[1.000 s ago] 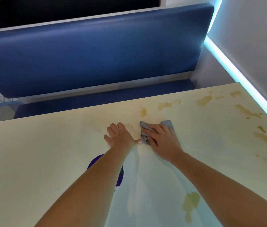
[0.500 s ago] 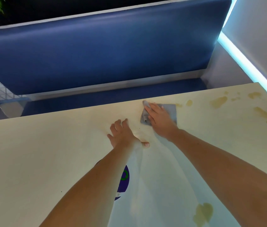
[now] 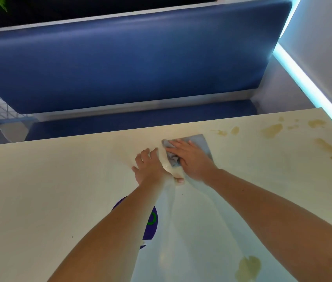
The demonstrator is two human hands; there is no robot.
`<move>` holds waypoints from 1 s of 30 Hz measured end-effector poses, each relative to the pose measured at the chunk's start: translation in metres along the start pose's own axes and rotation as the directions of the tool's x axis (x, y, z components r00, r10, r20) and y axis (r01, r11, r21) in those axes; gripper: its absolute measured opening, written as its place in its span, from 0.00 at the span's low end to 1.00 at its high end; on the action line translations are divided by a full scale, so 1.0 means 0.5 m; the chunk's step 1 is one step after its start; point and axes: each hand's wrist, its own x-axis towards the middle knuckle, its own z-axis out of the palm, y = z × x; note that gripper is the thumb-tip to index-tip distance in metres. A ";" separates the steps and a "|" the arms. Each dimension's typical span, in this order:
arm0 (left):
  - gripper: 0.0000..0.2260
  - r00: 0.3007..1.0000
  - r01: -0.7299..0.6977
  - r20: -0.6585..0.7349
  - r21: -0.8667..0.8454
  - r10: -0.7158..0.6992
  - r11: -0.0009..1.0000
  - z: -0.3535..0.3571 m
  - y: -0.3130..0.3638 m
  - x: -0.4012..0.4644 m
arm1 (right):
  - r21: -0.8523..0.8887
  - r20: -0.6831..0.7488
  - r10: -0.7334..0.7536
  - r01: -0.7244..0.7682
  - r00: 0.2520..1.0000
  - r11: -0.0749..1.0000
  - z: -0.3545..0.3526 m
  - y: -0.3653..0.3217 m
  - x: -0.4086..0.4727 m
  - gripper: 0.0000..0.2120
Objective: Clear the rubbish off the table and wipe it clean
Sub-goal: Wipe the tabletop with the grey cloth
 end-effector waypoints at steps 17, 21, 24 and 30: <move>0.57 0.996 -0.090 0.011 -0.048 0.090 0.995 -0.007 -0.029 -0.016 | 0.037 -0.089 0.260 -0.257 0.962 0.966 -0.018 0.016 0.001 0.26; 0.56 0.985 -0.123 0.128 0.030 0.118 0.992 -0.035 -0.035 -0.004 | 0.301 -0.208 0.241 -0.172 0.948 0.938 0.012 -0.048 -0.054 0.18; 0.56 0.970 -0.169 0.187 0.070 0.153 0.983 -0.049 -0.040 -0.003 | 0.462 -0.193 0.310 -0.192 0.931 0.866 0.005 -0.058 -0.067 0.14; 0.65 0.944 -0.207 0.282 0.095 0.174 0.974 -0.047 -0.036 -0.015 | 0.368 -0.069 0.197 -0.159 0.978 0.916 0.019 -0.092 -0.079 0.13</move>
